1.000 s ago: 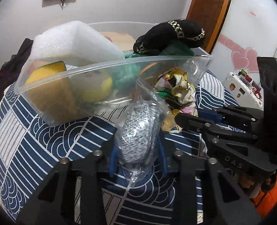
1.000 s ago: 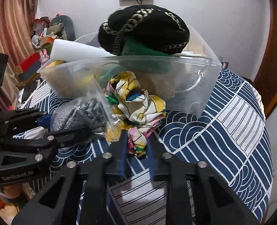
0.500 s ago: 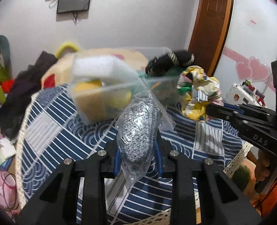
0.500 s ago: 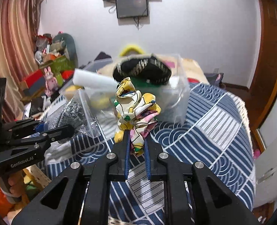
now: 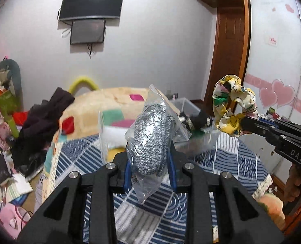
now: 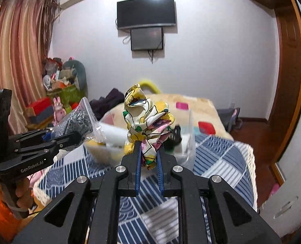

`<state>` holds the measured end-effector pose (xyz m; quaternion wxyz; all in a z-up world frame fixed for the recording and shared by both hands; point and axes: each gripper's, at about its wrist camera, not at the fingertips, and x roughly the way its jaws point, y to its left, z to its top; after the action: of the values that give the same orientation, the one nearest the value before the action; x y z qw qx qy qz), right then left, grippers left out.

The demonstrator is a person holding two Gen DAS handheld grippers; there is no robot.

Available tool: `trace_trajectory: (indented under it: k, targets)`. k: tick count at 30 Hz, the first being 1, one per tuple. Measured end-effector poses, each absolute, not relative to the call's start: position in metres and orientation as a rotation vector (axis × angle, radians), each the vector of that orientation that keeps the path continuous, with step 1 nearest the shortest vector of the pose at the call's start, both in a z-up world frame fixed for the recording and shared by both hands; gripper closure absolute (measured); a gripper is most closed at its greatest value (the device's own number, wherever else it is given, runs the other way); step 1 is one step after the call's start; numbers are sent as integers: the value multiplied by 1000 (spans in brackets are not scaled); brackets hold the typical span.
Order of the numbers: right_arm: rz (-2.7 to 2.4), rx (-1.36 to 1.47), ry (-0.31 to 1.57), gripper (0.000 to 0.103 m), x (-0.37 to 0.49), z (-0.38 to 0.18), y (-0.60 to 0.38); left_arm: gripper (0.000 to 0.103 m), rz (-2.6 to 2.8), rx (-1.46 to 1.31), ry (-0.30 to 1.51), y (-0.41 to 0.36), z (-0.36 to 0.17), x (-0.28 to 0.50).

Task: Organize soft objects
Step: 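Place the silver-item bag into the box with the left tool while the right tool drops the scrunchie in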

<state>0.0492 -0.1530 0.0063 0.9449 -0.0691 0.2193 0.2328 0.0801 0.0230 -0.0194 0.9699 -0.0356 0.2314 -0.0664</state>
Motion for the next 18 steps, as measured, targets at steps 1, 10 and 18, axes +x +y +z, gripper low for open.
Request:
trace_trajectory:
  k: [1, 10, 18]
  targets:
    - [473, -140, 435, 91, 51, 10, -152, 74, -132, -70, 460, 24, -16, 82]
    - [465, -145, 390, 91, 82, 22, -126, 74, -120, -91, 453, 28, 1, 126]
    - [457, -165, 466, 91, 117, 0, -95, 74, -123, -99, 598, 28, -29, 185]
